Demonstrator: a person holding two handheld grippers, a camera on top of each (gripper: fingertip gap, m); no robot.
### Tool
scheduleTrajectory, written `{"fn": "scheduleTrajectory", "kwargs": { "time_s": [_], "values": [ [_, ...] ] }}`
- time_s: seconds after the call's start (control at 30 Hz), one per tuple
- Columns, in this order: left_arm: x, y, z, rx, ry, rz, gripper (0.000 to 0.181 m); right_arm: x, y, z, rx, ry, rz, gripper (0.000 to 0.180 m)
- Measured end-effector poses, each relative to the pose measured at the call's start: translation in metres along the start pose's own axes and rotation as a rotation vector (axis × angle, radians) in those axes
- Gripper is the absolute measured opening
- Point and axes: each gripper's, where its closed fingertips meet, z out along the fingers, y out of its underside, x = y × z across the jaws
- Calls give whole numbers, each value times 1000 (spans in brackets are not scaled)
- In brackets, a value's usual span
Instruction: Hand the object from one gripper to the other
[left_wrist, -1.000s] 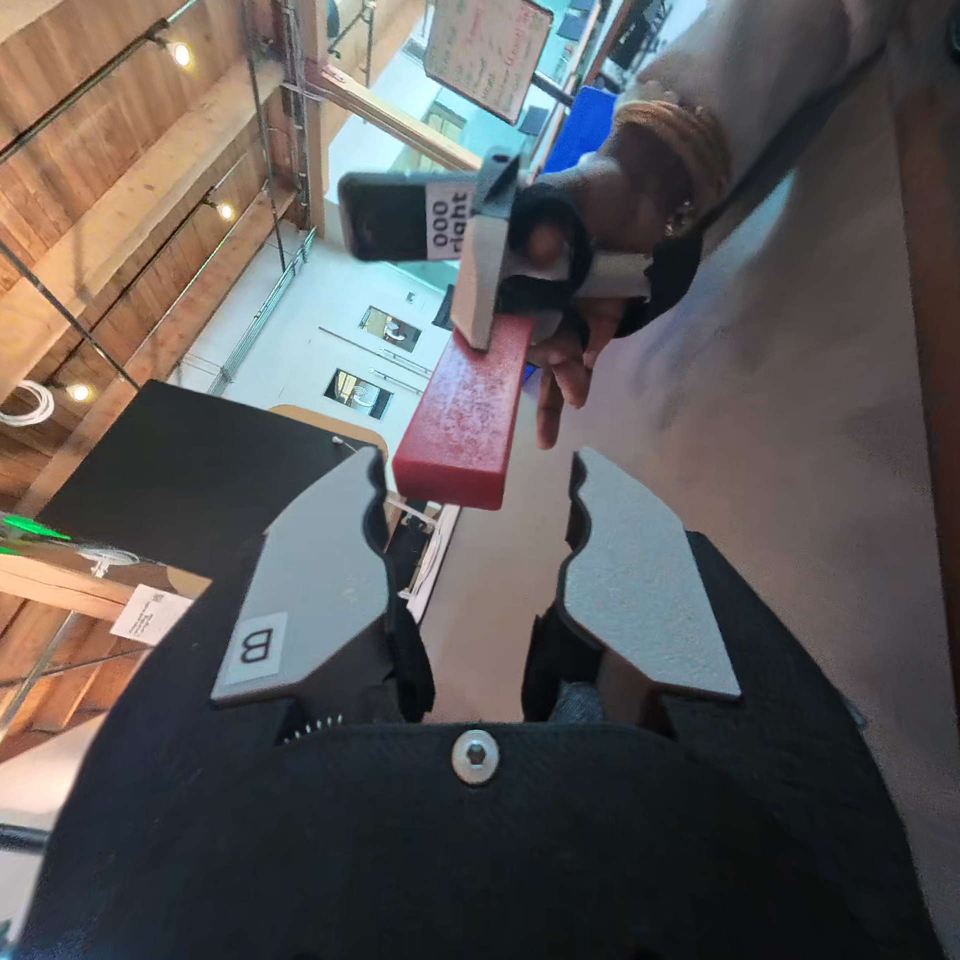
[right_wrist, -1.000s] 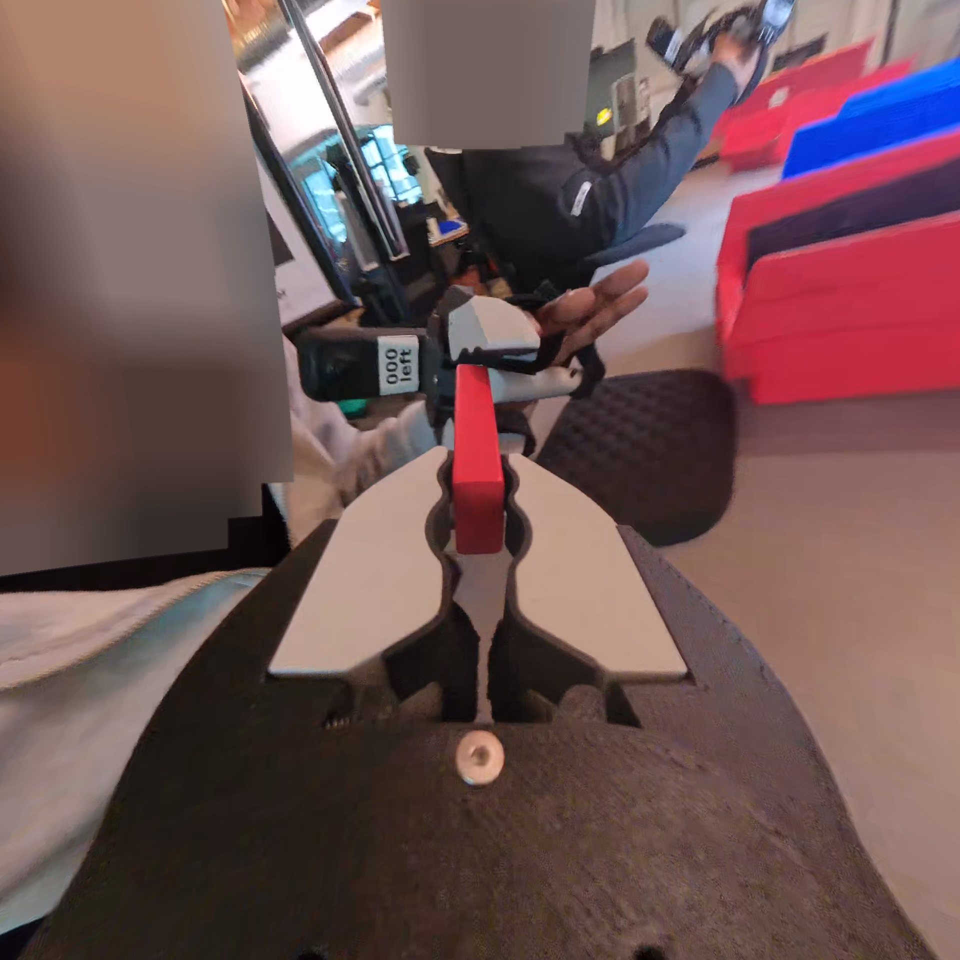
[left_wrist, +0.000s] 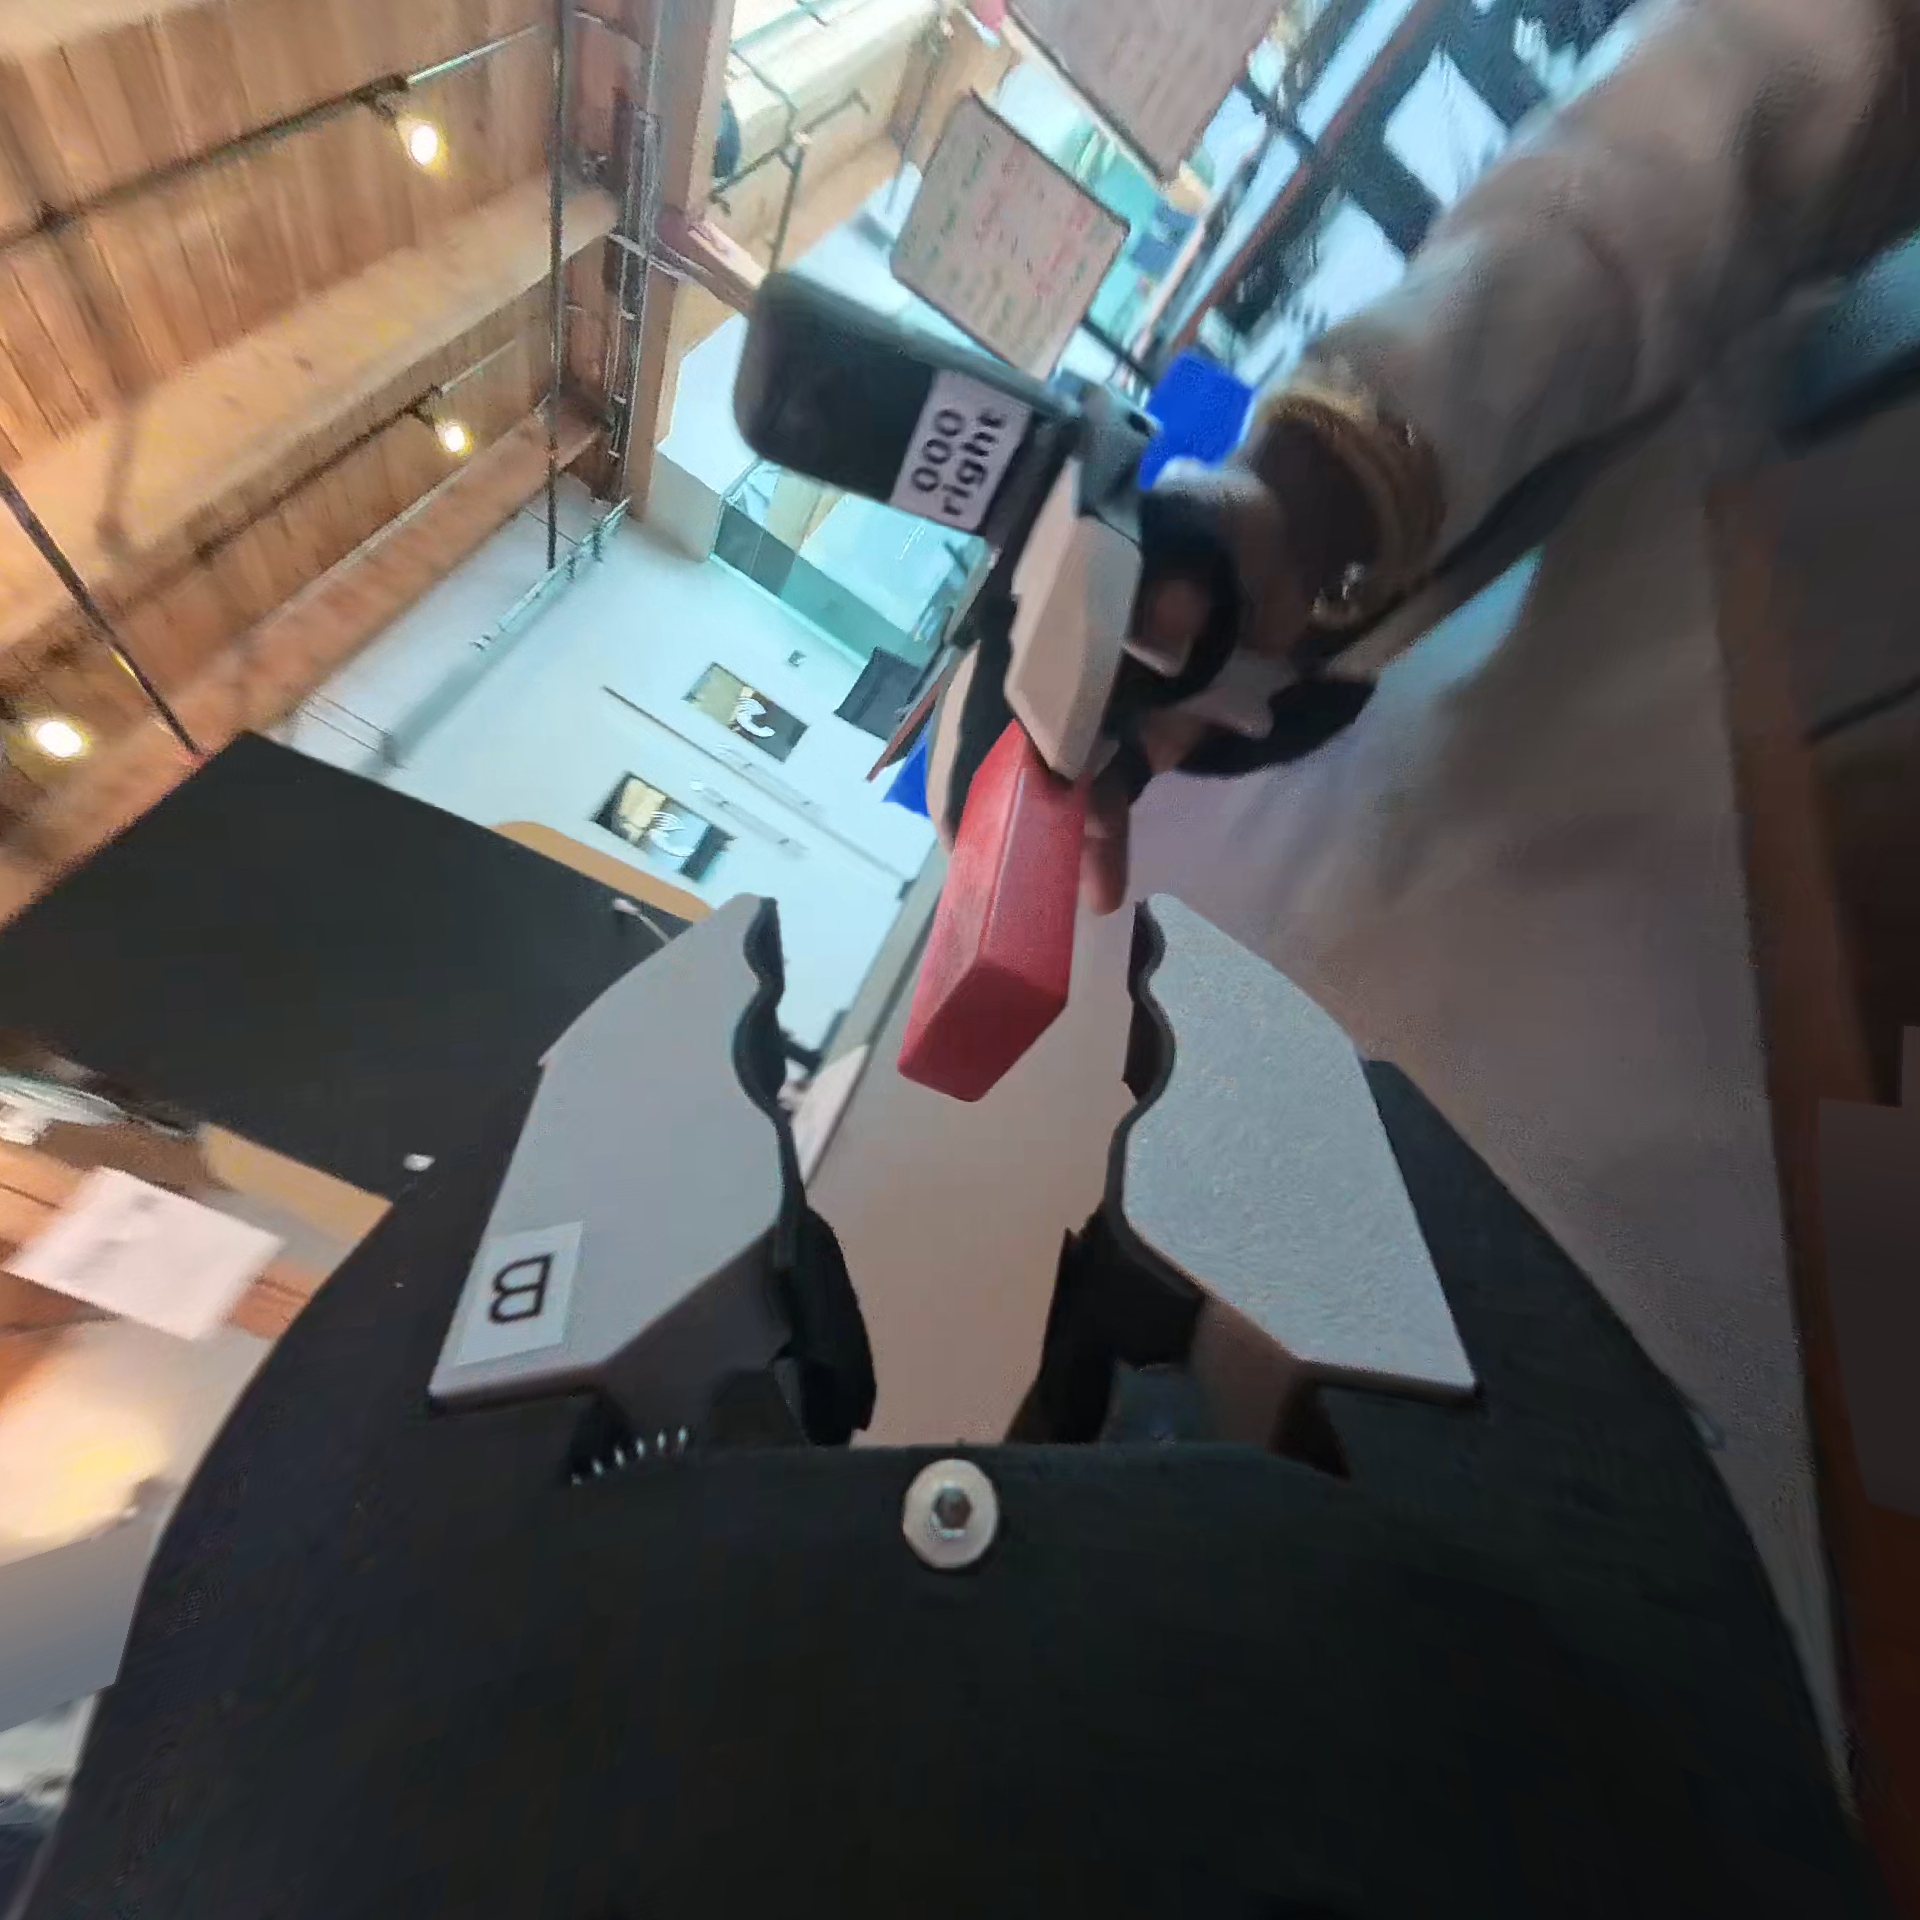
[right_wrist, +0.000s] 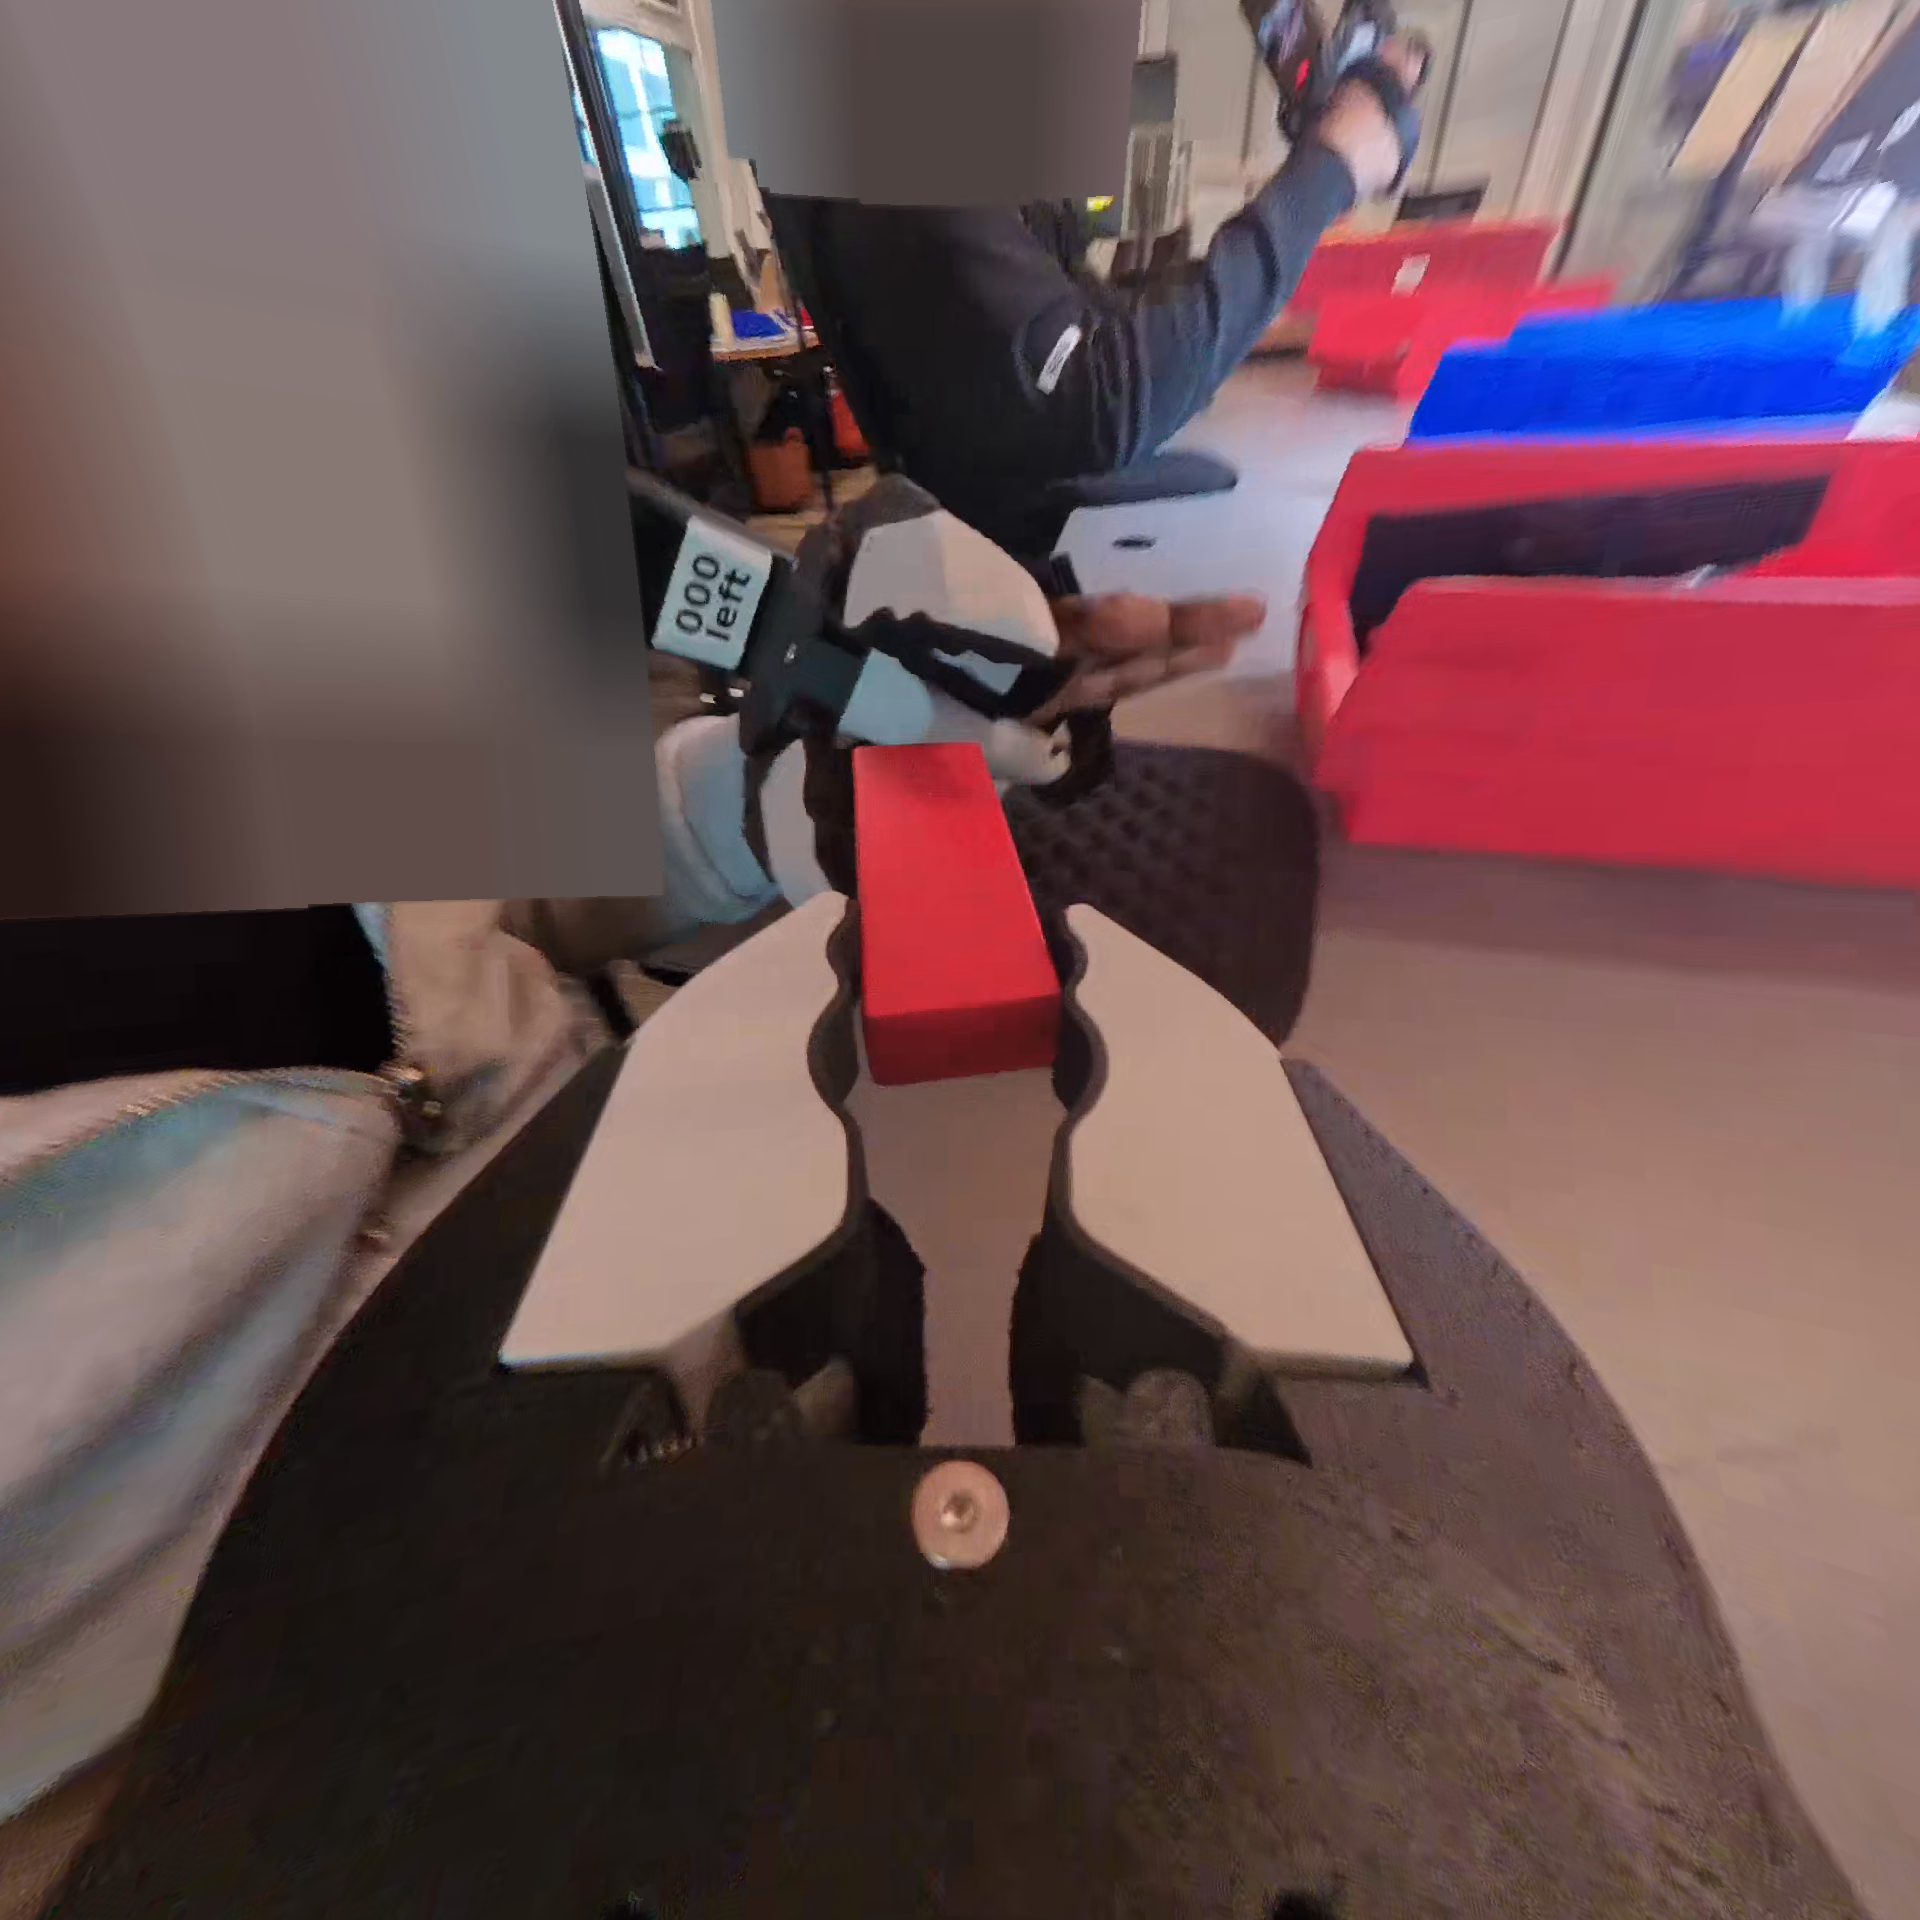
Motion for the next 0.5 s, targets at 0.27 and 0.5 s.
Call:
{"fn": "scheduleTrajectory", "kwargs": {
  "time_s": [0.27,0.5],
  "values": [
    [11,9,4,-88,78,-12,16,-3,3,0,-7,-126,290,35],
    [13,-2,-6,18,211,-367,16,-8,-17,-2,129,169,-579,47]
  ]
}}
